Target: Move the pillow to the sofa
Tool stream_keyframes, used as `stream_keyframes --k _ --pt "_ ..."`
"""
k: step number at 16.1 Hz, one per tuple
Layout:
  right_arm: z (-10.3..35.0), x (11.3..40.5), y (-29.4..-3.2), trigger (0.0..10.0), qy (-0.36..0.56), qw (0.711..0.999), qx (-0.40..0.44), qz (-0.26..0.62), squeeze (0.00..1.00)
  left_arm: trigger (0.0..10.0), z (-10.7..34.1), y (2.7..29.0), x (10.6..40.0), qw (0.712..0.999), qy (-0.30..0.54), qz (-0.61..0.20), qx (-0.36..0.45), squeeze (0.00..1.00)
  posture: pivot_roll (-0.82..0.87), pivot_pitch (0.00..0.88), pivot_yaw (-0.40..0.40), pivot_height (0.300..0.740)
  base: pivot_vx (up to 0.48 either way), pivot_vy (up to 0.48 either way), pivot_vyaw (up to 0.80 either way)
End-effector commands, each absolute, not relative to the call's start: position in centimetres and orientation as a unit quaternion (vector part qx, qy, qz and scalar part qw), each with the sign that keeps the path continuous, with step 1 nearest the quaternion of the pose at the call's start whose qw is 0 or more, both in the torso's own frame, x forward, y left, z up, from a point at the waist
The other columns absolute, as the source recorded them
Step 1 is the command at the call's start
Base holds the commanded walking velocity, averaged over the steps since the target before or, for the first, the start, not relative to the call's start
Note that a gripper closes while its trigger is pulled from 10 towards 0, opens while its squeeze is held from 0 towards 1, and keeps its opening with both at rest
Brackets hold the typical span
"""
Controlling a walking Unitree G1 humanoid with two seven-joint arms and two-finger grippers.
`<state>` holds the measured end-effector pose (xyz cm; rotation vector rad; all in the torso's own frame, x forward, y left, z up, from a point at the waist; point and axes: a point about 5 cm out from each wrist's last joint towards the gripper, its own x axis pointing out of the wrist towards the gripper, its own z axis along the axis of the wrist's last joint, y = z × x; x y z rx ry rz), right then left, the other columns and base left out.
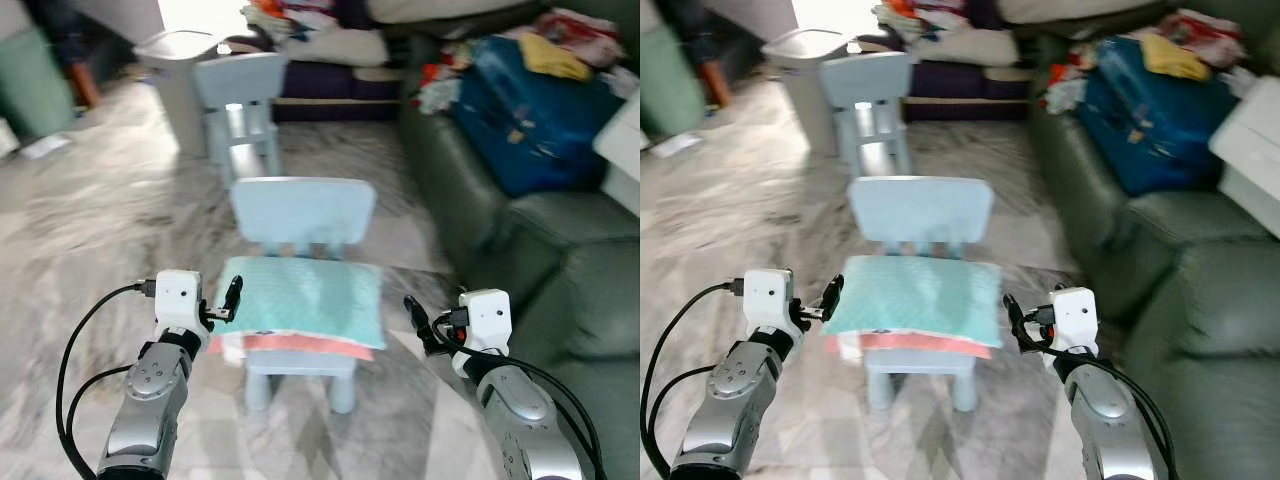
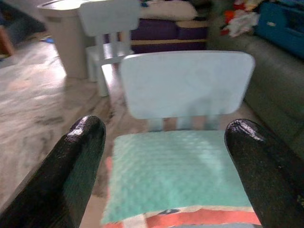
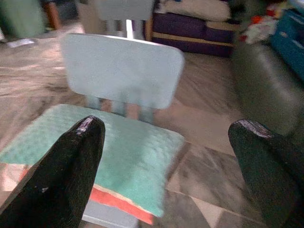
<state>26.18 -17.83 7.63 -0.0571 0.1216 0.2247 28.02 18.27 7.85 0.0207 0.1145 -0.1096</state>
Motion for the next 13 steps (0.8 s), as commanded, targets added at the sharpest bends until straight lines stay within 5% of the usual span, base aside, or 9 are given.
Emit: stream_keyframes --k 1,13 --pt "8.11 26.32 -17.69 10.0 0.051 0.992 -0.031 0.114 0.00 10.0 7.86 18.32 27.86 0.997 0.057 -0.058 0.004 0.00 -0.15 0.000 0.015 0.740 0.000 0.000 0.00" --pt "8.18 26.37 -17.41 10.0 0.047 0.992 -0.030 0.115 0.00 10.0 8.09 18.29 27.86 0.996 0.053 -0.071 -0.004 0.00 -0.15 0.000 0.018 0.740 0.368 0.000 0.00"
